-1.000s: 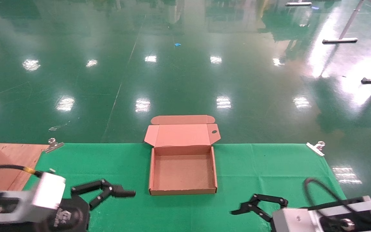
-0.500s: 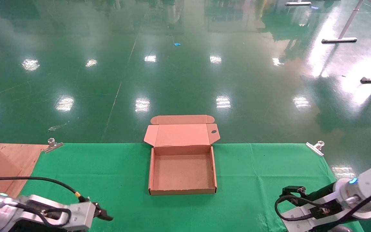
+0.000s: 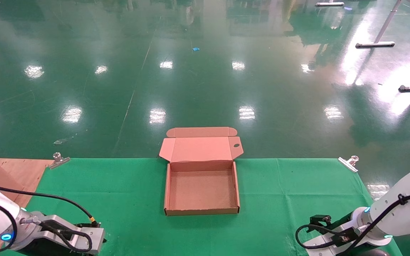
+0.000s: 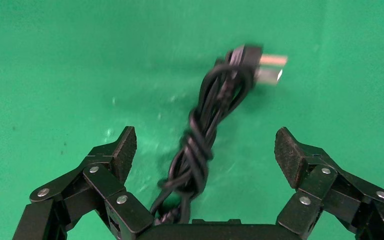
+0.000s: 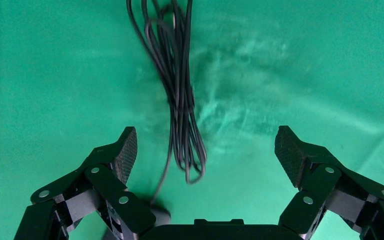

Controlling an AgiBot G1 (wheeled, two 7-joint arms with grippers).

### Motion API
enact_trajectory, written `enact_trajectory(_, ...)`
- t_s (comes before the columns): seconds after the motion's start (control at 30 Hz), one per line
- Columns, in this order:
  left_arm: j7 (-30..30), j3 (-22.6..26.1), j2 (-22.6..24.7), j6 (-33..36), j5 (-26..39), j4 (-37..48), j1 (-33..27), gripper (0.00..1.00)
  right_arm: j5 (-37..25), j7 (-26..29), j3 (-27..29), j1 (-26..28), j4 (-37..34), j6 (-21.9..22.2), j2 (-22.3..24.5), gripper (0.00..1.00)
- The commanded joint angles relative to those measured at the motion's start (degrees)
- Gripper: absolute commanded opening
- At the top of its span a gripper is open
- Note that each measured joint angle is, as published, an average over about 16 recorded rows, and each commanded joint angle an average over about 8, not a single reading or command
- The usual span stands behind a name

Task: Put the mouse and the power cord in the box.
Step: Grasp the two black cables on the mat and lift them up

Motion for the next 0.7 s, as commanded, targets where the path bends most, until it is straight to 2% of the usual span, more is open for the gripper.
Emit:
enact_trajectory(0.03, 1.4, 0.5, 0.9, -1.3, 1.0, 2.4, -0.6, 1.0, 1.5, -1.8, 0.5, 0.5, -3.2, 0.1, -0.8, 1.0)
enact_trajectory(0.37, 5.9, -0.4, 2.7, -3.9, -0.2, 8.9, -1.4, 1.0, 2.9, -6.2, 0.8, 1.0, -9.8, 0.3, -2.6, 1.0)
enact_trajectory(0.43, 6.7, -0.6, 2.8, -4.0, -0.5, 9.8, -1.5, 0.86, 2.9, -6.6, 0.7, 1.0, -10.5, 0.4, -2.8, 1.0)
enact_trajectory(0.53, 7.9, -0.7, 2.9, -4.2, -0.7, 11.0, -1.6, 0.48, 3.0, -7.0, 0.7, 1.0, -11.3, 0.5, -3.1, 0.98)
enact_trajectory(0.6, 8.6, -0.6, 3.0, -4.5, -0.6, 11.5, -1.6, 0.23, 3.0, -7.2, 0.7, 1.0, -11.8, 0.4, -3.2, 0.81)
enact_trajectory(0.63, 8.9, -0.6, 3.0, -4.7, -0.5, 11.8, -1.6, 0.11, 3.1, -7.3, 0.7, 1.0, -12.1, 0.4, -3.2, 0.68)
enact_trajectory(0.7, 9.4, -0.5, 3.2, -5.1, -0.3, 12.4, -1.5, 0.0, 3.1, -7.5, 0.7, 1.0, -12.6, 0.5, -3.3, 0.43)
